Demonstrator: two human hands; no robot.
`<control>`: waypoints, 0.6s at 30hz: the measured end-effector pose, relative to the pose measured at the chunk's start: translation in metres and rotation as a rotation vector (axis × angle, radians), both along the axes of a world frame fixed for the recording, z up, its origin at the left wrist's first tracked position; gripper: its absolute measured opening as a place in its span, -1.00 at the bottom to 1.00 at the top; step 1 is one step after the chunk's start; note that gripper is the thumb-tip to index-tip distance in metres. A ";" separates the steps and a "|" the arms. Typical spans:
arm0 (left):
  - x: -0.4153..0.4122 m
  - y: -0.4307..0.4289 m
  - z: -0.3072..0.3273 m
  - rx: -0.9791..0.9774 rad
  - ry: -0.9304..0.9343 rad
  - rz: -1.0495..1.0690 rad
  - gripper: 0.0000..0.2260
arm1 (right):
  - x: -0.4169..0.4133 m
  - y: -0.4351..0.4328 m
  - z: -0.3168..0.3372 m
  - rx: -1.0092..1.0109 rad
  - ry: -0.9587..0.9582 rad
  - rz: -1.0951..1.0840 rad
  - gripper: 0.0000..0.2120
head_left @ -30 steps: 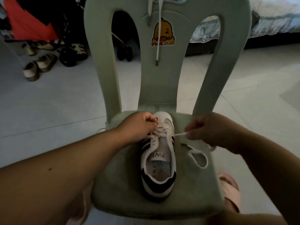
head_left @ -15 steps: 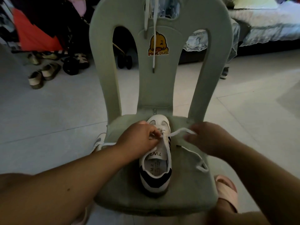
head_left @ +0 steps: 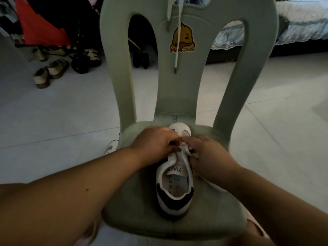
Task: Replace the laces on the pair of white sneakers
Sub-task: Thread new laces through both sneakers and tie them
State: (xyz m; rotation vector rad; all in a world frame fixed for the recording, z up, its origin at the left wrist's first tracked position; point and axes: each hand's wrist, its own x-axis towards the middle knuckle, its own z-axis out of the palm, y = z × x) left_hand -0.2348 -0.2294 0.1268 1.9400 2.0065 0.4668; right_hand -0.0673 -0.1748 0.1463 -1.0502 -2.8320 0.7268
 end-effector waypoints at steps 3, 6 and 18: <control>-0.001 0.000 -0.002 -0.011 -0.037 -0.022 -0.89 | 0.002 0.004 -0.001 -0.078 -0.008 -0.086 -0.73; 0.000 0.000 -0.002 -0.011 -0.040 -0.036 -0.90 | 0.009 0.013 0.004 -0.078 -0.084 -0.102 -0.85; 0.005 0.000 -0.009 0.075 -0.070 -0.034 -0.82 | -0.001 0.007 -0.005 0.053 -0.128 0.004 -0.77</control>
